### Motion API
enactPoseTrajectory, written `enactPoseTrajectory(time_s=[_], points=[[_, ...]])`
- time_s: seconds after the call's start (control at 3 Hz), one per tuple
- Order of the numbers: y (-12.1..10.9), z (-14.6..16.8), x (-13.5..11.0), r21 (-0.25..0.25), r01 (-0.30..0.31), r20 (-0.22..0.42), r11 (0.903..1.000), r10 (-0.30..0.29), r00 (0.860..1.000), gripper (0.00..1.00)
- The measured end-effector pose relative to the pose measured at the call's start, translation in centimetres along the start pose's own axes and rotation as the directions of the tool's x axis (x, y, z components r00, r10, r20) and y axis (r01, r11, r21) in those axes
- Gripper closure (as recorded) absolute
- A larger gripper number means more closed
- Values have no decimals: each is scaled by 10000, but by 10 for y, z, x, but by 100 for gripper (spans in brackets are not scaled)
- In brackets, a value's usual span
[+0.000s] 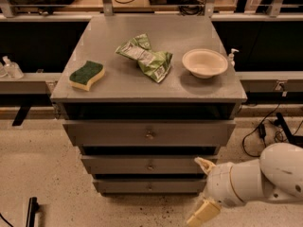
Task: Open bottom drawer
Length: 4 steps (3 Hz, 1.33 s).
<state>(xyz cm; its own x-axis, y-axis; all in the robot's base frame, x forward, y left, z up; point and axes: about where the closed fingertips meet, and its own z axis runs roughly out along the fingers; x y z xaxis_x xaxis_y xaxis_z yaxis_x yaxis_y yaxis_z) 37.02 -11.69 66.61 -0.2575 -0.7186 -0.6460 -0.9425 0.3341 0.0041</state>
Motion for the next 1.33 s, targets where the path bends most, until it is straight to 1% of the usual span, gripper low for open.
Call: enactPoseTrajectory(time_s=[0.33, 0.67, 1.0, 1.33], points=[[-9, 10, 3, -149, 3, -344, 9999, -8, 9994, 0], [-35, 58, 36, 6, 268, 57, 9996, -268, 9996, 0], [-54, 99, 73, 146, 651, 613, 9978, -659, 9959, 0], [-60, 129, 109, -63, 1246, 1261, 9922, -1228, 9844, 0]])
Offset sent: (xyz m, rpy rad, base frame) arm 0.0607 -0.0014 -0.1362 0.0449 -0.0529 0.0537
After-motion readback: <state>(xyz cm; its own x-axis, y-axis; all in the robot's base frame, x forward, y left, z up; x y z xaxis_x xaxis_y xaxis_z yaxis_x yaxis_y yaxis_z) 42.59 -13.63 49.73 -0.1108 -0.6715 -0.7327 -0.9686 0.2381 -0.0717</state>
